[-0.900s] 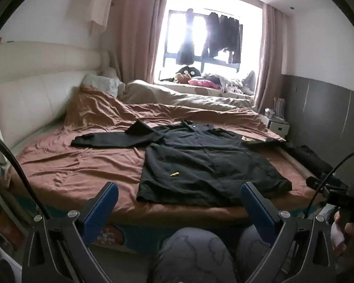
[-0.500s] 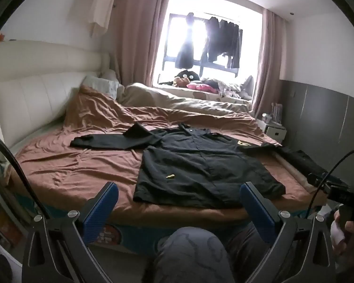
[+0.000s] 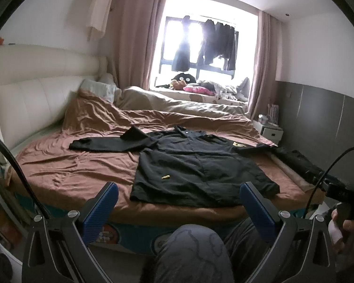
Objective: Fold large clothes
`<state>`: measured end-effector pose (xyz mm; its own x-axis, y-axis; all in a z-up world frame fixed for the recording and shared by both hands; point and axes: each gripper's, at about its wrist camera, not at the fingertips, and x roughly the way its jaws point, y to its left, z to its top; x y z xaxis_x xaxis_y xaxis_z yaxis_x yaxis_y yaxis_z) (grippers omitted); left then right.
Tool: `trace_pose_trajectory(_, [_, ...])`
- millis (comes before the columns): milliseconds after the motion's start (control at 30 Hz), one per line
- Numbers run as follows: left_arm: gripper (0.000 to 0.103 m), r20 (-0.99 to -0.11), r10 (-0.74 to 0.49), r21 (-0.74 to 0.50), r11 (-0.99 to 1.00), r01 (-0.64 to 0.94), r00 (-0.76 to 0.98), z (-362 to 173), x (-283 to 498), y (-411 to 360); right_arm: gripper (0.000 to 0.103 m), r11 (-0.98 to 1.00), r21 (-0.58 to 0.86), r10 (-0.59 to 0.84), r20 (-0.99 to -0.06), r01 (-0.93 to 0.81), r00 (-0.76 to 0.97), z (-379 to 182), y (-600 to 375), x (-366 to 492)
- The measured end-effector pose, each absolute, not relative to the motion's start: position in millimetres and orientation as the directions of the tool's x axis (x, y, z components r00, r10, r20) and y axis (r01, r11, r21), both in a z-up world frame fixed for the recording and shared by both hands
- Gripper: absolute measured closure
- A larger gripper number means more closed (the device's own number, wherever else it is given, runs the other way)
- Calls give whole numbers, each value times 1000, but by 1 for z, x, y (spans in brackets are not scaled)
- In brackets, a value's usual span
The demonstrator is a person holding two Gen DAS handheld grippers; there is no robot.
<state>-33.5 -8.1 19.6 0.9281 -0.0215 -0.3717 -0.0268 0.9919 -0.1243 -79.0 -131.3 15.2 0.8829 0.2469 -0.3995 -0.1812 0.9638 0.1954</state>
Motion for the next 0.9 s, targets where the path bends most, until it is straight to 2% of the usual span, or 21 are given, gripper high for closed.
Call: trace_pose_trajectory(900, [0,-380,-17,-137,990,-38,925,17,-36,-3,0,964,206,240,-413,-166,879,5,-127,-80])
